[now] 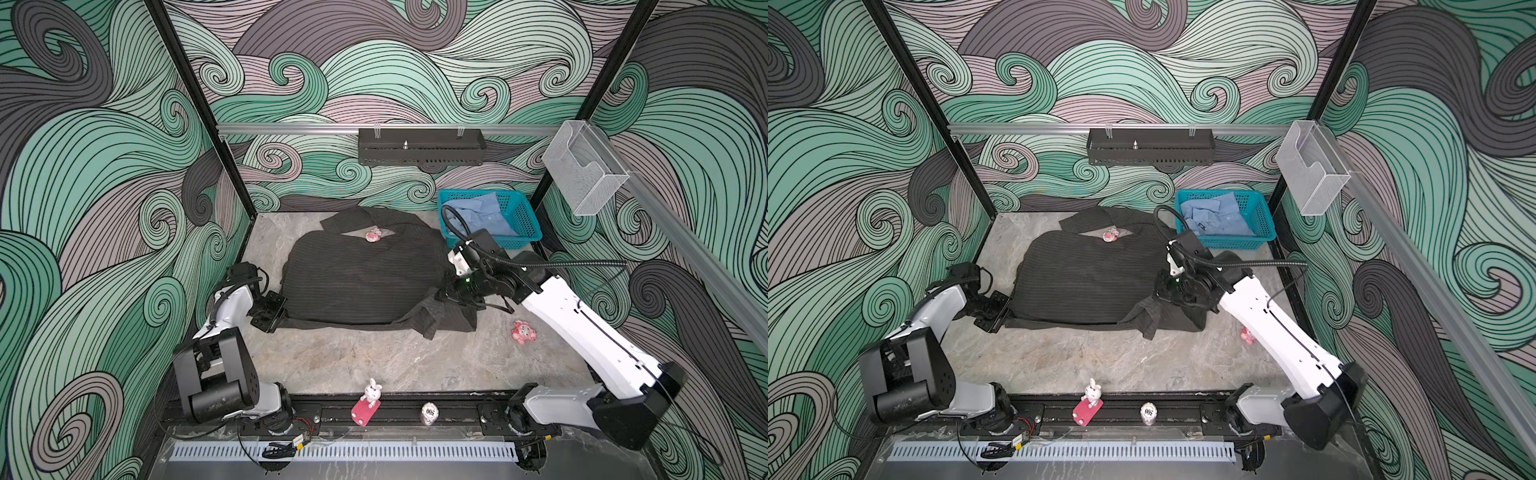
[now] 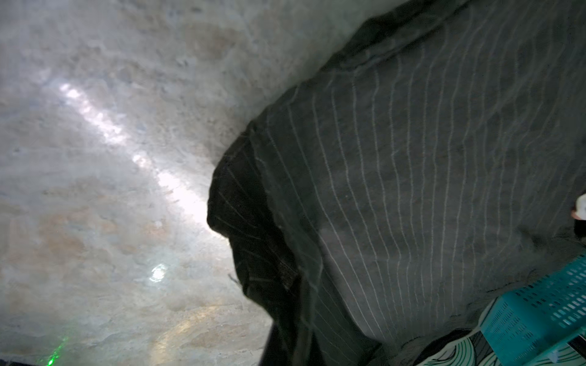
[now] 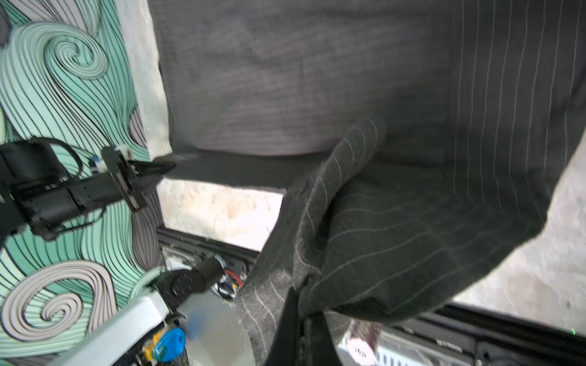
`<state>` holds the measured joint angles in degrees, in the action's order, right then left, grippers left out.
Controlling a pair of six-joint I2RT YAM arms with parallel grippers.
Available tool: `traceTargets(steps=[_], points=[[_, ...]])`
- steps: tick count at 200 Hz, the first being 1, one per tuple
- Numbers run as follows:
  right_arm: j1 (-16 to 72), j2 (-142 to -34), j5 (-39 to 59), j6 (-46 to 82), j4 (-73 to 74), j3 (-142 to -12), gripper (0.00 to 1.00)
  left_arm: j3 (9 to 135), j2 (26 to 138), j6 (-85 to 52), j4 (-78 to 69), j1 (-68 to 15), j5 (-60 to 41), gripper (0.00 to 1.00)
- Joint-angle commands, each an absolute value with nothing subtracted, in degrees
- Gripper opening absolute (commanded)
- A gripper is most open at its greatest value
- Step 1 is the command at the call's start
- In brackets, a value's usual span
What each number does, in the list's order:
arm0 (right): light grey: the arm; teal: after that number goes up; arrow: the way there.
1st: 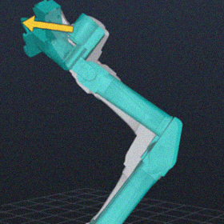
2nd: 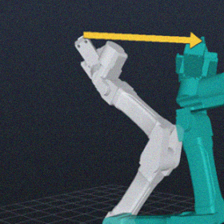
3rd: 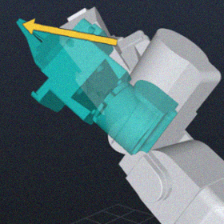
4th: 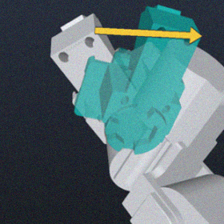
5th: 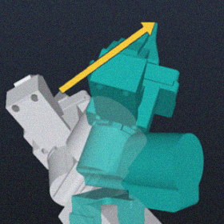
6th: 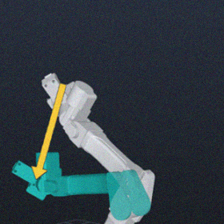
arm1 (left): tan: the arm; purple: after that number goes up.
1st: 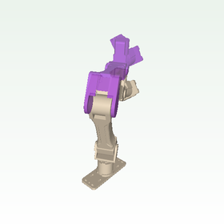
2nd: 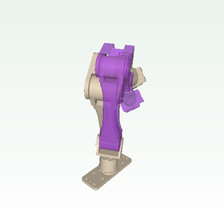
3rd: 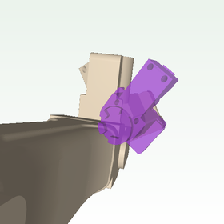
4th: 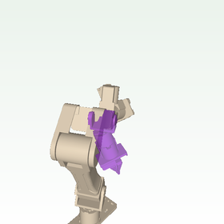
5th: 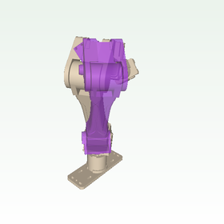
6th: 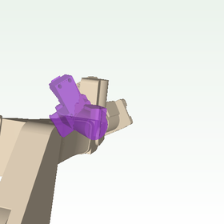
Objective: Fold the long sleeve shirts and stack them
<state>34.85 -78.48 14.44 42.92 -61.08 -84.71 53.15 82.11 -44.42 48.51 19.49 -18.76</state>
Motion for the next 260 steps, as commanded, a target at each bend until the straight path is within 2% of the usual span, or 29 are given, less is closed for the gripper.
traceTargets(steps=[1,81,176,220,260], points=[[32.5,-82.8,14.5,37.5,-60.6,-90.5,0.00,58.6,84.9,-43.1,50.1,19.8,-19.8,0.00],[24.4,-103.3,12.9,28.5,-63.6,-109.1,0.00,74.7,101.7,-39.3,55.7,18.0,-19.2,0.00],[22.5,-116.5,12.2,24.4,-64.4,-115.6,0.00,92.5,115.4,-37.6,63.8,12.5,-12.1,0.00],[22.5,-118.0,12.1,24.3,-65.6,-115.4,0.00,92.6,116.4,-36.7,64.6,11.7,-11.8,0.00],[22.8,-112.0,12.9,24.5,-69.4,-114.9,0.00,90.9,111.0,-35.0,65.3,11.5,-13.5,0.00]])
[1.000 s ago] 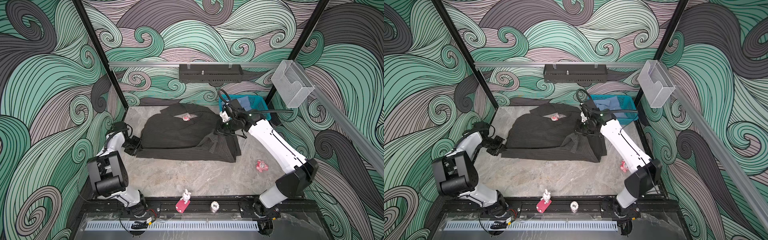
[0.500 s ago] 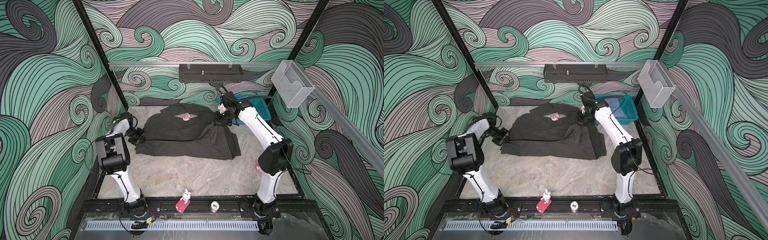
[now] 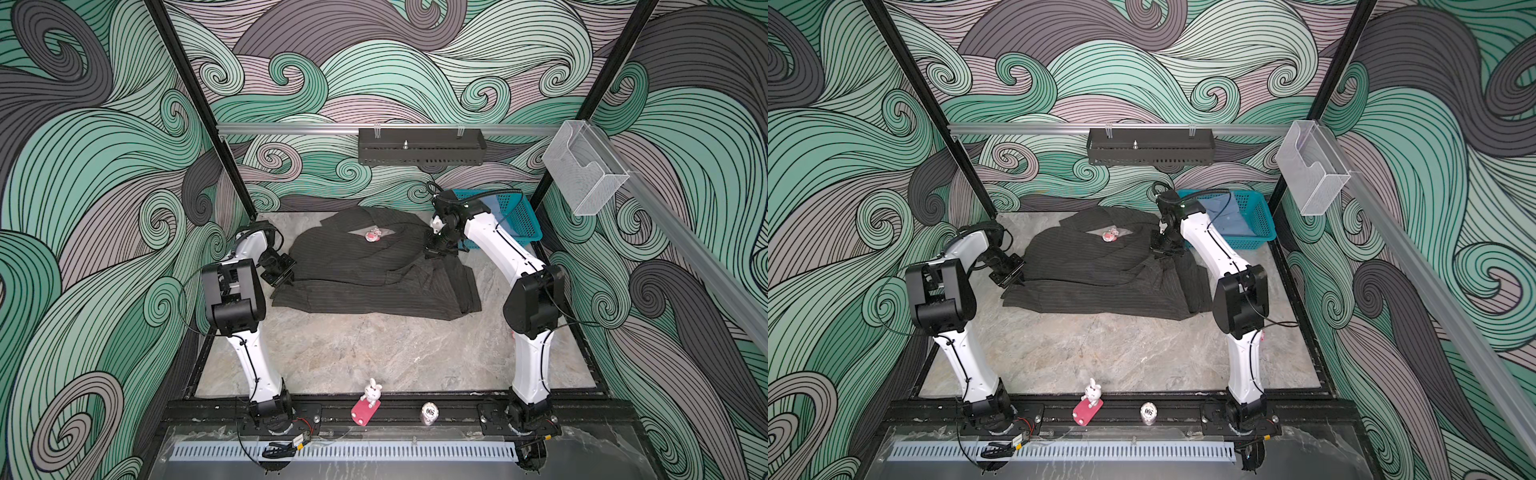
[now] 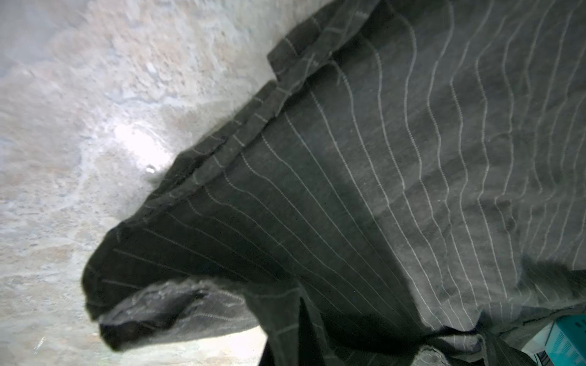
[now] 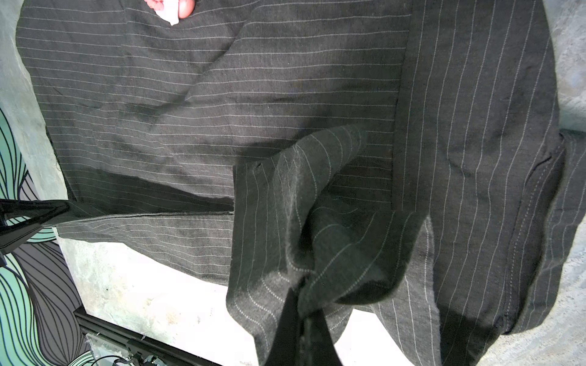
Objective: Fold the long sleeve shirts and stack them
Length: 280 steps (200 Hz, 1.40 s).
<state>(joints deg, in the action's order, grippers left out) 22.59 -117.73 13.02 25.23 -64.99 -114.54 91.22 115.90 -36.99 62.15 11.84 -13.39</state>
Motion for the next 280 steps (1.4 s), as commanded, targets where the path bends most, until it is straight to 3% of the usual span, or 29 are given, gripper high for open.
traceTargets(steps=[1,57,100,178,235,280], points=[[22.9,-111.7,12.9,24.6,-69.5,-114.7,0.00,90.8,110.8,-34.9,65.3,11.5,-13.5,0.00],[26.6,-89.8,12.0,27.4,-74.5,-99.6,0.00,77.0,94.9,-30.4,66.9,11.2,-14.9,0.00],[28.5,-82.7,12.0,28.9,-75.7,-91.5,0.00,69.2,88.6,-30.2,65.5,11.0,-15.4,0.00],[25.4,-100.7,6.2,22.6,-75.6,-107.9,0.00,81.9,101.6,-31.9,66.5,10.6,-12.7,0.00],[24.1,-116.2,5.3,20.7,-75.7,-121.8,0.00,84.3,110.0,-31.8,66.5,10.3,-11.5,0.00],[24.0,-121.8,4.4,19.8,-75.6,-124.2,0.00,87.5,113.1,-31.3,67.6,10.3,-10.4,0.00]])
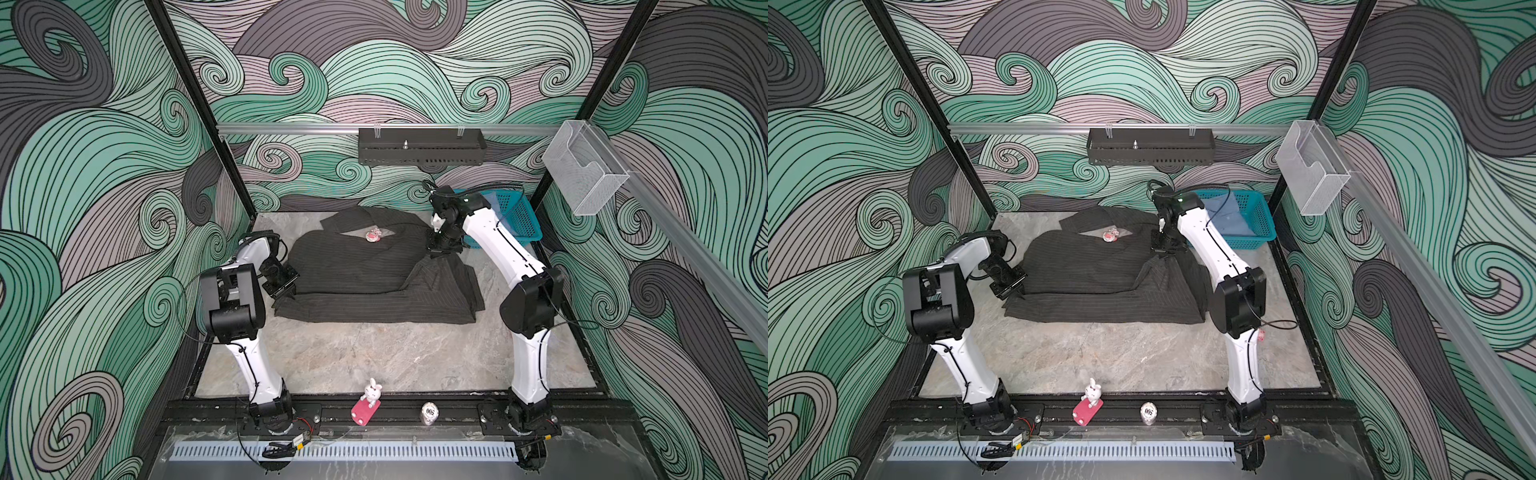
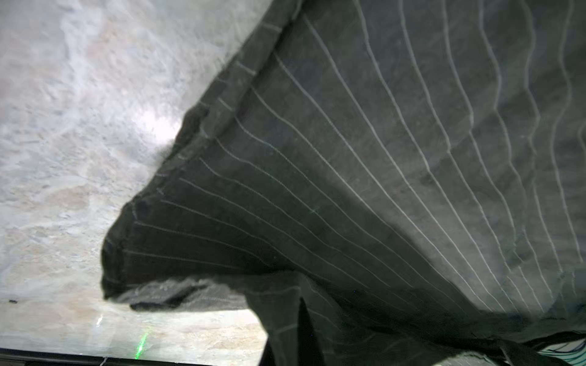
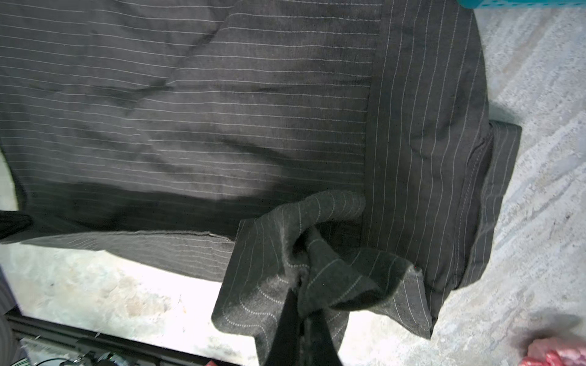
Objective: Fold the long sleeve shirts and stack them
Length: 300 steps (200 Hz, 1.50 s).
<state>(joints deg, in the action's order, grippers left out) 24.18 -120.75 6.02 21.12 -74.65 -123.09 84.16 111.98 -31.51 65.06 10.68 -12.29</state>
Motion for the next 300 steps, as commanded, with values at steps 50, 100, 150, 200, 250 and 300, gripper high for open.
traceTargets(steps=[50,100,150,200,250,300], points=[[23.9,-122.2,3.5,20.1,-75.6,-122.2,0.34,88.5,114.0,-30.9,68.6,10.2,-10.0,0.34],[23.6,-110.0,0.0,23.6,-75.5,-113.9,0.69,89.9,103.9,-31.3,70.7,10.2,-9.0,0.50],[20.5,-99.4,5.6,29.4,-64.6,-87.4,0.70,81.6,105.1,-33.4,63.5,7.7,-17.7,0.44],[16.8,-103.7,11.4,32.5,-54.6,-77.2,0.63,79.0,113.7,-36.5,58.7,7.3,-19.6,0.36],[13.9,-109.6,13.6,34.1,-50.1,-70.8,0.52,74.5,113.9,-37.4,58.9,9.9,-16.6,0.37],[13.4,-106.3,11.7,35.3,-50.3,-63.6,0.52,67.5,111.3,-35.7,58.8,11.3,-16.4,0.38]])
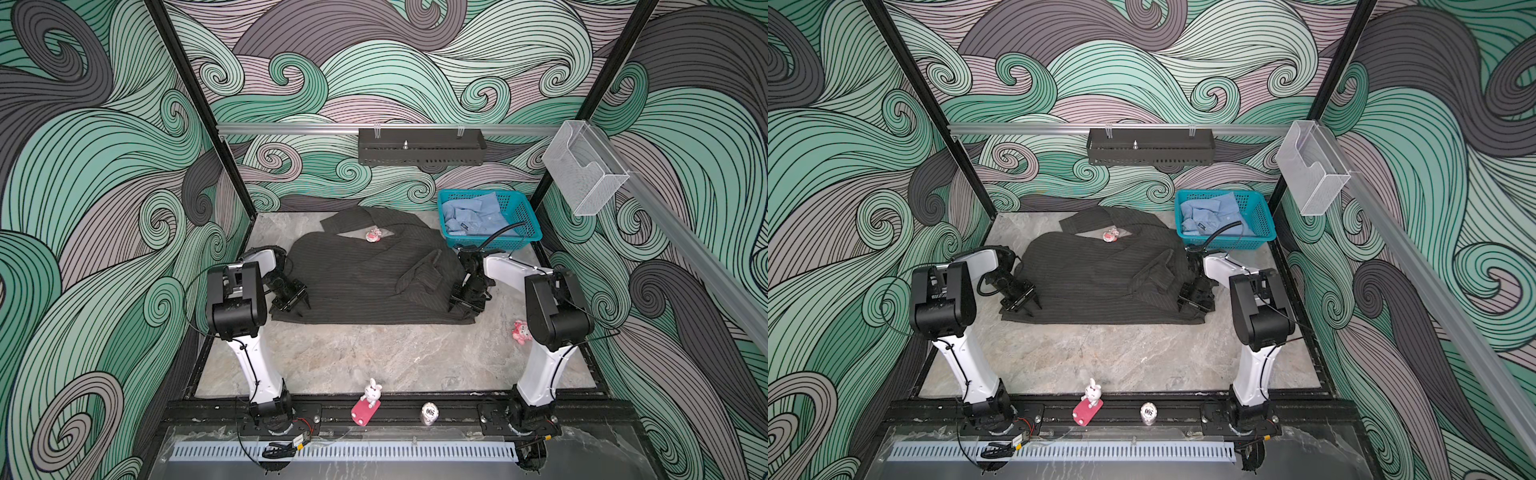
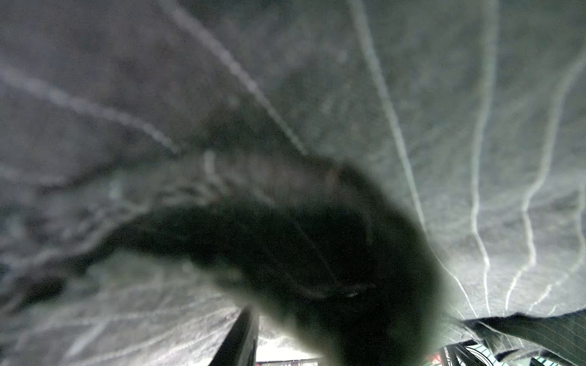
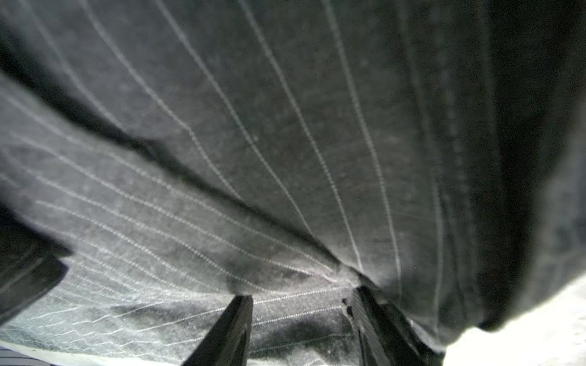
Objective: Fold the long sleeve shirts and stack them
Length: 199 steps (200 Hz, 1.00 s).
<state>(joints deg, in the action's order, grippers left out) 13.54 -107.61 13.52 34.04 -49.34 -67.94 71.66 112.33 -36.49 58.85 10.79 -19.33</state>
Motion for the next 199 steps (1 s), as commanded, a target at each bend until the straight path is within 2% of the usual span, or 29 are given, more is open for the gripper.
traceTargets(steps=[1,55,86,133,156,199], points=[[13.4,-106.1,11.8,35.2,-50.3,-63.5,0.52,67.3,111.2,-35.6,58.8,11.3,-16.4,0.38],[13.5,-97.0,11.1,34.9,-51.0,-53.3,0.52,59.1,103.6,-32.9,59.0,11.4,-16.4,0.39],[13.5,-90.1,9.9,34.4,-53.6,-53.2,0.54,63.6,96.0,-30.7,62.1,9.5,-17.0,0.45],[13.5,-88.4,9.4,34.0,-55.4,-59.2,0.60,82.7,92.6,-22.2,60.1,-6.1,-19.9,0.49],[13.5,-90.2,10.2,34.1,-54.3,-59.8,0.60,87.2,95.7,-17.0,53.1,-14.9,-22.8,0.48],[13.4,-92.4,12.1,34.4,-51.8,-58.0,0.59,93.3,104.8,-5.0,47.3,-28.5,-19.7,0.52]])
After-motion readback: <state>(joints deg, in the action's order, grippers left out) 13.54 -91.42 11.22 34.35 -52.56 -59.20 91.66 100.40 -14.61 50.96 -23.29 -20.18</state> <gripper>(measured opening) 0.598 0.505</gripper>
